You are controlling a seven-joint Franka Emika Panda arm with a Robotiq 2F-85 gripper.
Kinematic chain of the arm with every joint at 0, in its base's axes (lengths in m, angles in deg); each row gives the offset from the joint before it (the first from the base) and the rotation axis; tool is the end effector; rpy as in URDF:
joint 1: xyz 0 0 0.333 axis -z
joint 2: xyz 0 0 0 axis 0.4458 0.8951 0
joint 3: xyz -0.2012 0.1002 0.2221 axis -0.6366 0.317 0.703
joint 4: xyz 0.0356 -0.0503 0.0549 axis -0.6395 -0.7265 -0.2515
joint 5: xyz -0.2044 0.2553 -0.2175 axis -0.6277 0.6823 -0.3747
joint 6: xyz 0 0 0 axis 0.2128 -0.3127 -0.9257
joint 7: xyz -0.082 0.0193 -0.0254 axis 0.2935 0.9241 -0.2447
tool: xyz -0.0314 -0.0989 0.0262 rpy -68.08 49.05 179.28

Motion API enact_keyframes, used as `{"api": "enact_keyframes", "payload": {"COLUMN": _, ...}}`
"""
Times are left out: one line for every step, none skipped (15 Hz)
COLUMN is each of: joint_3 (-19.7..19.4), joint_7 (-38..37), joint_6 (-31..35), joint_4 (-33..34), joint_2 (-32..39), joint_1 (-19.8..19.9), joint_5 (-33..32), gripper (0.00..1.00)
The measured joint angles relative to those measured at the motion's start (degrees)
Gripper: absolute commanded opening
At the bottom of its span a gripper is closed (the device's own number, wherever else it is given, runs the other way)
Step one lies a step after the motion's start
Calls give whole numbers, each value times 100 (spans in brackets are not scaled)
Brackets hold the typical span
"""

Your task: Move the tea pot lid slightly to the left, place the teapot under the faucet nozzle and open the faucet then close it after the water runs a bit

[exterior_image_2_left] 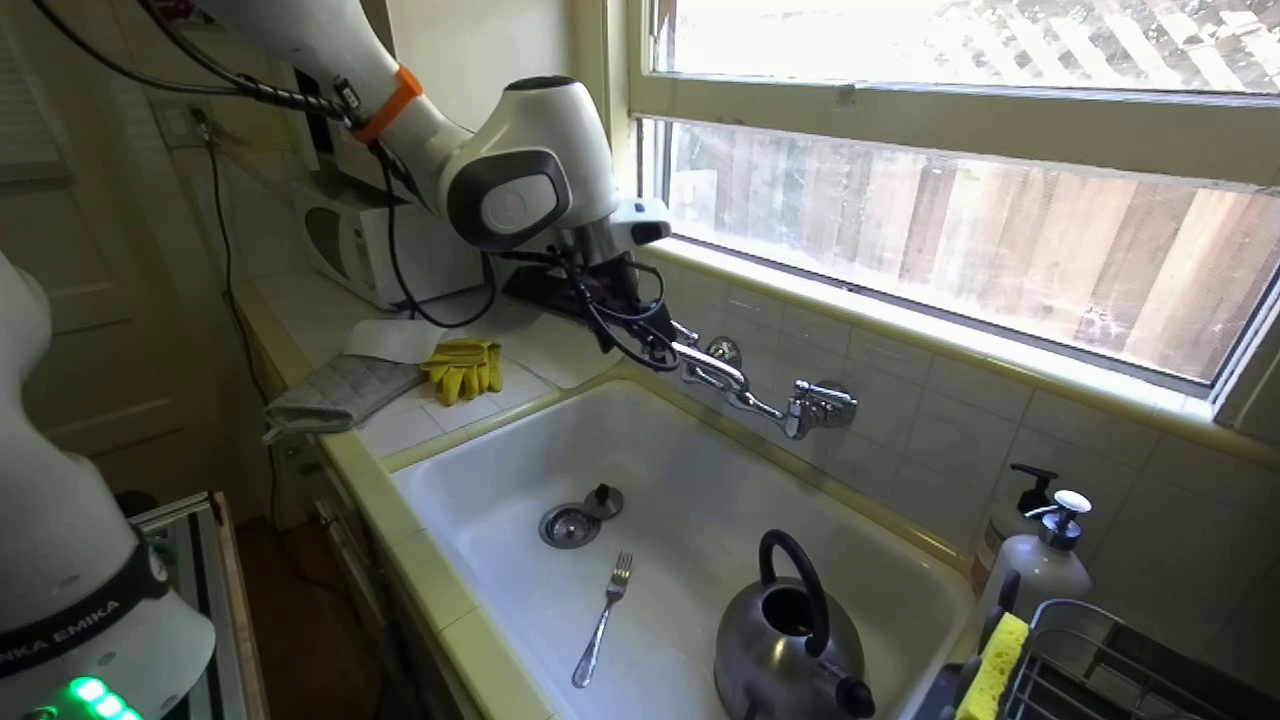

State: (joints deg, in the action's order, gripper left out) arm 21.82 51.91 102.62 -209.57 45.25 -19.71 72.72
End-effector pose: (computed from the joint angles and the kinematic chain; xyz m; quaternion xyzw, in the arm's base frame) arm 0.5081 -0.0515 0.3366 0.9804 0.0942 0.1709 0.0286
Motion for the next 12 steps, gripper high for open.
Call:
{"api": "enact_keyframes", "payload": {"joint_3": -13, "joint_7": -52, "joint_6": 53, "joint_4": 46, "joint_2": -3, "joint_1": -37, "joint_5": 49, "gripper": 100}}
{"api": "enact_keyframes", "payload": {"joint_3": -19, "joint_7": -109, "joint_6": 79, "joint_4": 95, "joint_2": 0, "joint_1": -76, "joint_5": 110, "gripper": 100}}
{"api": "enact_keyframes", "payload": {"joint_3": -21, "joint_7": -147, "joint_6": 99, "joint_4": 155, "joint_2": 10, "joint_1": -120, "joint_5": 199, "gripper": 100}}
{"api": "enact_keyframes", "payload": {"joint_3": -21, "joint_7": -212, "joint_6": 132, "joint_4": 224, "joint_2": 36, "joint_1": -160, "joint_5": 262, "gripper": 100}}
{"api": "enact_keyframes", "payload": {"joint_3": -21, "joint_7": -321, "joint_6": 206, "joint_4": 295, "joint_2": 79, "joint_1": -194, "joint_5": 297, "gripper": 100}}
{"api": "enact_keyframes", "payload": {"joint_3": -21, "joint_7": -413, "joint_6": 261, "joint_4": 383, "joint_2": 148, "joint_1": -226, "joint_5": 350, "gripper": 100}}
{"api": "enact_keyframes", "payload": {"joint_3": -20, "joint_7": -470, "joint_6": 304, "joint_4": 477, "joint_2": 231, "joint_1": -254, "joint_5": 430, "gripper": 100}}
{"api": "enact_keyframes", "payload": {"joint_3": -19, "joint_7": -535, "joint_6": 348, "joint_4": 576, "joint_2": 328, "joint_1": -275, "joint_5": 501, "gripper": 100}}
{"api": "enact_keyframes", "payload": {"joint_3": -6, "joint_7": -590, "joint_6": 377, "joint_4": 684, "joint_2": 433, "joint_1": -280, "joint_5": 578, "gripper": 100}}
{"api": "enact_keyframes", "payload": {"joint_3": 7, "joint_7": -637, "joint_6": 379, "joint_4": 799, "joint_2": 551, "joint_1": -280, "joint_5": 652, "gripper": 100}}
{"api": "enact_keyframes", "payload": {"joint_3": 15, "joint_7": -681, "joint_6": 379, "joint_4": 906, "joint_2": 674, "joint_1": -280, "joint_5": 701, "gripper": 100}}
{"api": "enact_keyframes", "payload": {"joint_3": 16, "joint_7": -753, "joint_6": 375, "joint_4": 1008, "joint_2": 803, "joint_1": -281, "joint_5": 716, "gripper": 100}}
